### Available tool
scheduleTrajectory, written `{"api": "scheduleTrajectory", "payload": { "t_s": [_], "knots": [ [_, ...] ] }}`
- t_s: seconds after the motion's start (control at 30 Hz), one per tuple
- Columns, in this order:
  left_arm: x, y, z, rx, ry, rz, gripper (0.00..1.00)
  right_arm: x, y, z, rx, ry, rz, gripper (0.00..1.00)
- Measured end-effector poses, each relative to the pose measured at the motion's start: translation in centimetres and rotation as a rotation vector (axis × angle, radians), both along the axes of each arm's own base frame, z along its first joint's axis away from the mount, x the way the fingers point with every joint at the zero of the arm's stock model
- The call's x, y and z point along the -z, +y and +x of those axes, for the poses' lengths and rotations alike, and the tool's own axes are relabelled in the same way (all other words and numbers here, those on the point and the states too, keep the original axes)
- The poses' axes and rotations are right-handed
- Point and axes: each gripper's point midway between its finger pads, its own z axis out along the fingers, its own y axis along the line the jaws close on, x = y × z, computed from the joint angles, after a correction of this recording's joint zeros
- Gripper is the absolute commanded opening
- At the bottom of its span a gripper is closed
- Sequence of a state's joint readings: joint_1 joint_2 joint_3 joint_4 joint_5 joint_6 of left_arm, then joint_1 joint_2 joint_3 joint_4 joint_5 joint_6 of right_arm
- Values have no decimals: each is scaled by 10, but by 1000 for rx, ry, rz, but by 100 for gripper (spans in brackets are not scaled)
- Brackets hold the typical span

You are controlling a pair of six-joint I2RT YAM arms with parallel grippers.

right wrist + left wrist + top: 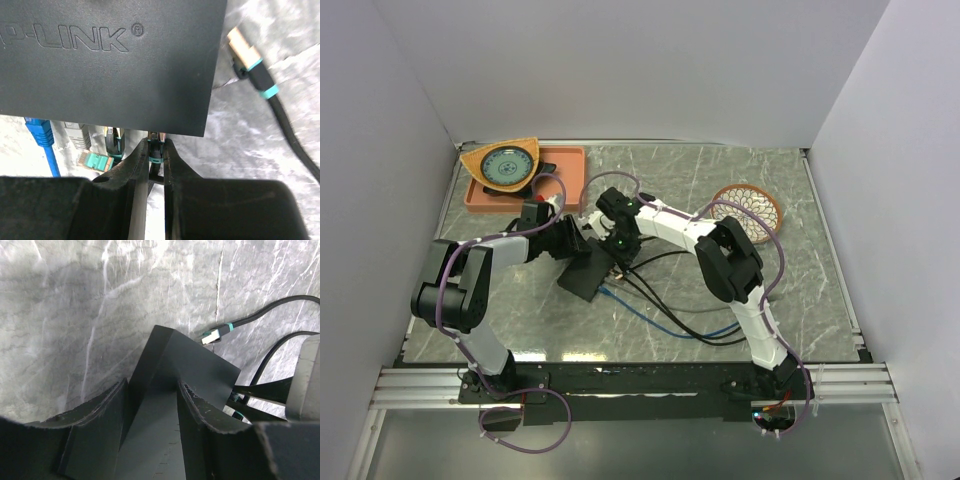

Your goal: Insert the plug into the switch port

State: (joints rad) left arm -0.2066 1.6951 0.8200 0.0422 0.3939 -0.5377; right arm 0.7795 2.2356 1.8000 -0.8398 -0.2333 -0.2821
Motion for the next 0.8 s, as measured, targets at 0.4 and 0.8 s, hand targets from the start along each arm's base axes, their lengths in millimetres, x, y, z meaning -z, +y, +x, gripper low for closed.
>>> {"api": "scheduleTrajectory", "payload": {
  "t_s": [0.4, 0.8],
  "knots": [
    [-2, 0, 5, -3, -23, 3, 39, 3, 4, 4, 0, -9, 9, 0],
    [-3, -1, 9, 1, -37, -4, 37, 3, 4, 4, 0, -11, 17, 0]
  ]
}}
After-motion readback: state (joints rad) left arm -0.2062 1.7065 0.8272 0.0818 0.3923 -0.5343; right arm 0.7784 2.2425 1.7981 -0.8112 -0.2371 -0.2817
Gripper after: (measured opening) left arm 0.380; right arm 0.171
